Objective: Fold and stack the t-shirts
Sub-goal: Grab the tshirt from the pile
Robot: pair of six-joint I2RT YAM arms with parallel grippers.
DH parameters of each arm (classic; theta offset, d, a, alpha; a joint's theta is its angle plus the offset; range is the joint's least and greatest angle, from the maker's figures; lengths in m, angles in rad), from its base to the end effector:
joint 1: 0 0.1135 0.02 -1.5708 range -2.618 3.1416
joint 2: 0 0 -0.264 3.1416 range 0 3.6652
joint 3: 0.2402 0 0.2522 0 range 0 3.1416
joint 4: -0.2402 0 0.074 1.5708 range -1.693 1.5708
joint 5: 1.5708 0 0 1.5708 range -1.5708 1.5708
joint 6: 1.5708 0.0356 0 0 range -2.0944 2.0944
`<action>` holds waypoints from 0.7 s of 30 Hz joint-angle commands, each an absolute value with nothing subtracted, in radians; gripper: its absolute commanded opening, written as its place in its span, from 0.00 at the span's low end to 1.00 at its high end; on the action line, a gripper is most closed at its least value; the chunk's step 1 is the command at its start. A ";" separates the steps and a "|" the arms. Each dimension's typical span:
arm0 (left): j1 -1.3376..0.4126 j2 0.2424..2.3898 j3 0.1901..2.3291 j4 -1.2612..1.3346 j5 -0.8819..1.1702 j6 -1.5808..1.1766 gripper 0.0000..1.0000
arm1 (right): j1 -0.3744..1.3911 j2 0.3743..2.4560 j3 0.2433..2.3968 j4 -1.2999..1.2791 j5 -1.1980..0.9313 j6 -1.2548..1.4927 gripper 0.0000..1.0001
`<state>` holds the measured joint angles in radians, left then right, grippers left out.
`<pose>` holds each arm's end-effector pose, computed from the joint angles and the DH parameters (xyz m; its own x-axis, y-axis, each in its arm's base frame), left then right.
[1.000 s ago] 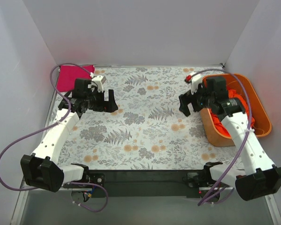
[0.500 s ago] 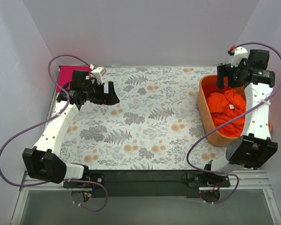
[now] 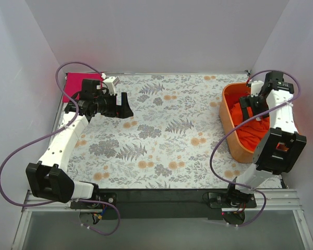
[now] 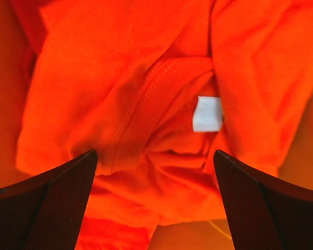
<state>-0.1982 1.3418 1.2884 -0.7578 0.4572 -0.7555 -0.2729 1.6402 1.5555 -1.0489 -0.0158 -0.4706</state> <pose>0.2722 -0.0707 0.3406 -0.8430 -0.4582 -0.2818 -0.1419 0.6947 -0.7052 0.3217 -0.0894 0.3166 -0.8969 -0.2198 -0.3839 -0.1611 0.9705 -0.1792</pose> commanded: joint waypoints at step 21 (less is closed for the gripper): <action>-0.193 1.359 1.302 -0.744 0.477 -0.758 0.91 | -0.287 1.470 1.710 -1.111 -0.060 -0.517 0.01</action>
